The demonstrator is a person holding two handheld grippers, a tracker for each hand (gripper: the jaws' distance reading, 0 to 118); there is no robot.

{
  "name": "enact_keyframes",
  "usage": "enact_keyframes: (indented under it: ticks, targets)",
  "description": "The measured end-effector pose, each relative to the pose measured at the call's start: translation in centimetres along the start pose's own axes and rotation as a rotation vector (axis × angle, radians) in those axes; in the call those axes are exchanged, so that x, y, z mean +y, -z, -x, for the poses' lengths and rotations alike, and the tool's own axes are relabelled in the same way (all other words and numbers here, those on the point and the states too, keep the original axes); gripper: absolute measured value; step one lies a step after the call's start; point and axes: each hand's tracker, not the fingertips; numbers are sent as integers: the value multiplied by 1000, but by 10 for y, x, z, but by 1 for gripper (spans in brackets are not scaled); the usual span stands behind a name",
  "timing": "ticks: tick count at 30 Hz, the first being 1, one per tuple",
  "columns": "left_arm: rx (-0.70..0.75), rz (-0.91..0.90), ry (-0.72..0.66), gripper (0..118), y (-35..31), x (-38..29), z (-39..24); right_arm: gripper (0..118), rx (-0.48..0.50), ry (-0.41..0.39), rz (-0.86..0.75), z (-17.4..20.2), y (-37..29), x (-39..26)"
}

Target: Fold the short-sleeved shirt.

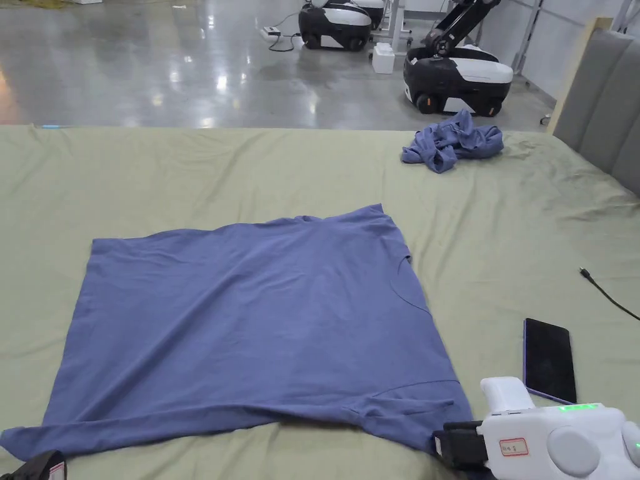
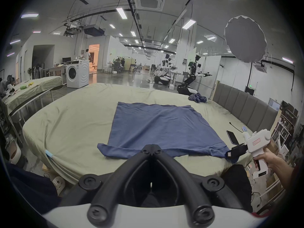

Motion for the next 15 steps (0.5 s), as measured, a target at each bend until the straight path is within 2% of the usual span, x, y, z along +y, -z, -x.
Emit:
enact_keyframes:
  ticks: [1, 2, 3, 4, 5, 6, 8, 9, 10, 12, 15]
  targets:
    - [0, 7, 0, 0, 3, 0, 0, 52, -37, 0, -21, -2, 4, -3]
    - [3, 15, 0, 0, 6, 1, 2, 43, -46, -1, -32, -2, 0, -5]
    - [4, 24, 0, 0, 11, 2, 5, 30, -31, 6, -44, -4, -1, -5]
    - [1, 39, -9, 0, 19, 3, 8, 9, 30, 44, -79, 2, -4, 1]
    - [-12, 89, -36, 3, 30, 7, 15, 9, 27, 60, -93, 2, -4, 2]
    - [-28, 134, -55, 16, 41, 11, 24, 9, 15, 36, -88, 1, -3, 1]
    - [-1, 238, -102, 79, 76, 21, 53, 8, -16, -46, -135, 3, -17, 5]
    - [29, 286, -112, 87, 95, 22, 64, 9, -18, -59, -154, 2, -17, 4]
    - [60, 293, -133, 87, 111, 23, 79, 9, -4, -55, -147, 1, -15, 4]
    - [104, 365, -146, 87, 141, 20, 101, 9, 21, -58, -152, 31, -44, 4]
    - [178, 440, -106, 87, 177, 11, 119, 9, 22, -61, -162, 42, -50, 3]
